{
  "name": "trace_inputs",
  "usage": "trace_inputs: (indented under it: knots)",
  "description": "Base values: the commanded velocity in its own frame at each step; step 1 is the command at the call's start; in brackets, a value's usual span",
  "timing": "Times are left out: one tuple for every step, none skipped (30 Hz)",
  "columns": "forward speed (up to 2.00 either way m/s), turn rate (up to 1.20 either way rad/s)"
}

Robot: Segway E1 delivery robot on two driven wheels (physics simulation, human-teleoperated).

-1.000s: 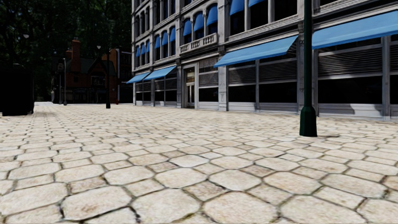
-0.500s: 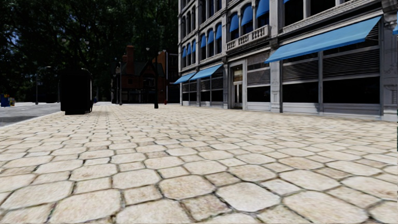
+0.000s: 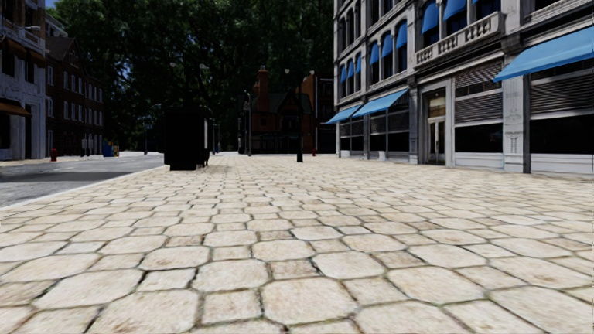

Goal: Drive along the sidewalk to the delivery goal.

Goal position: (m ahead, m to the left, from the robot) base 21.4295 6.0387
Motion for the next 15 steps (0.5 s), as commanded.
trace_inputs:
  knots:
    - [2.00, 0.53]
    - [2.00, 0.53]
    - [2.00, 0.53]
    - [2.00, 0.51]
    - [2.00, 0.51]
    - [2.00, 0.49]
    - [2.00, 0.48]
    - [2.00, 0.48]
    - [2.00, 0.48]
    - [2.00, 0.47]
    - [2.00, 0.32]
    - [2.00, 0.00]
    - [2.00, 0.00]
    - [2.00, 0.00]
    - [2.00, 0.00]
